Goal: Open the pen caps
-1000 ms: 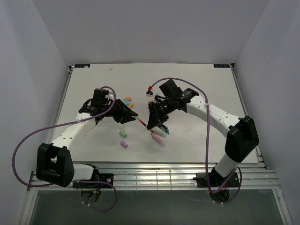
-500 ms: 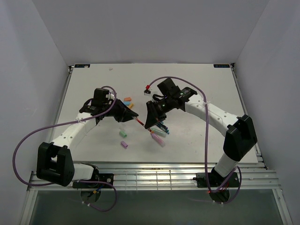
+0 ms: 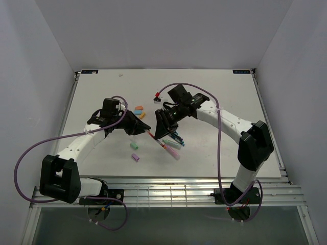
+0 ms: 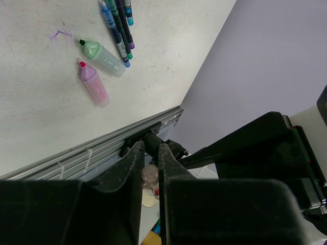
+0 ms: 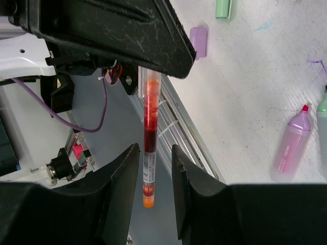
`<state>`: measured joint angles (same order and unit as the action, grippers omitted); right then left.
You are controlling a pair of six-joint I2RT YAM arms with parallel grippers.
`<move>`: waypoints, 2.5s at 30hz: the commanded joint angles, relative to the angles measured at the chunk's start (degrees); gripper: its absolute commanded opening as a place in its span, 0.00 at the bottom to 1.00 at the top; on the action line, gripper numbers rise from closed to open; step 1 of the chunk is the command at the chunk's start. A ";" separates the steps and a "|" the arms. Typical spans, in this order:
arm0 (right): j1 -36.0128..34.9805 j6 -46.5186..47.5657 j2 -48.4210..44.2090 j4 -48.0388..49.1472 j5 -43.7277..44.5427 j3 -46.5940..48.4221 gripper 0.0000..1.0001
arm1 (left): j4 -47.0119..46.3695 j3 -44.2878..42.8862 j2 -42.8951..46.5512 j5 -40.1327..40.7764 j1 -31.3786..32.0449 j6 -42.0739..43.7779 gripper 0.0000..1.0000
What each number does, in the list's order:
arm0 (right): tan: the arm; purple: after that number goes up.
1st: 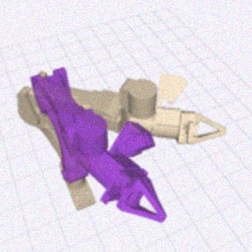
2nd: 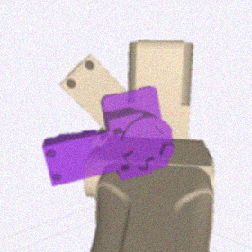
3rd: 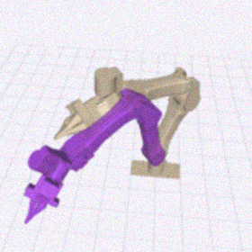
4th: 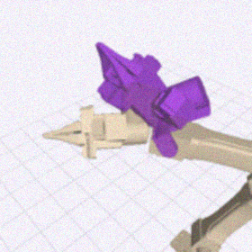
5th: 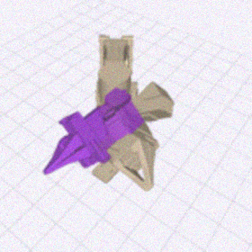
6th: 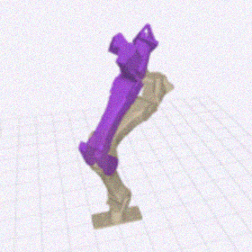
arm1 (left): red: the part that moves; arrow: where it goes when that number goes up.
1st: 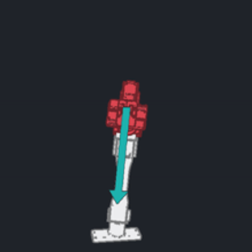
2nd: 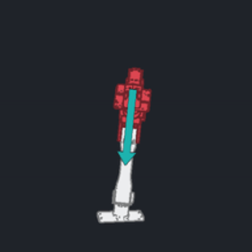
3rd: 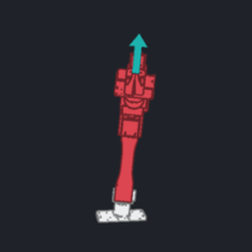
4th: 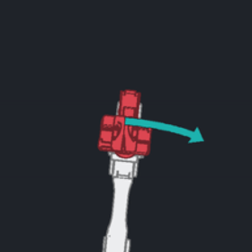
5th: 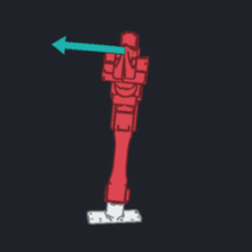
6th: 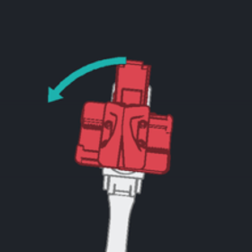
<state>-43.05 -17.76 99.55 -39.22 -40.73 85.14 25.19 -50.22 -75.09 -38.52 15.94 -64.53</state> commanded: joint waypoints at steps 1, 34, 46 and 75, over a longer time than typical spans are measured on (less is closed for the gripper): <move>-0.90 0.62 1.52 -0.06 -1.72 3.36 0.38 | -1.11 0.12 2.49 -1.11 0.23 -0.42 0.00; -3.89 3.43 -18.27 -2.26 5.57 -26.01 0.08 | -0.50 -7.89 -6.75 2.31 -7.24 7.66 0.00; -3.97 11.16 -0.07 -3.23 13.83 -13.52 0.08 | 14.87 16.55 19.26 5.82 -7.07 4.06 0.00; -3.97 17.41 11.28 0.90 19.11 -9.21 0.08 | 13.31 16.91 -6.73 11.63 -7.07 8.90 0.00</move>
<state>-46.92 -1.45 109.75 -38.96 -23.18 73.78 41.08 -30.87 -80.23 -28.08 8.75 -56.88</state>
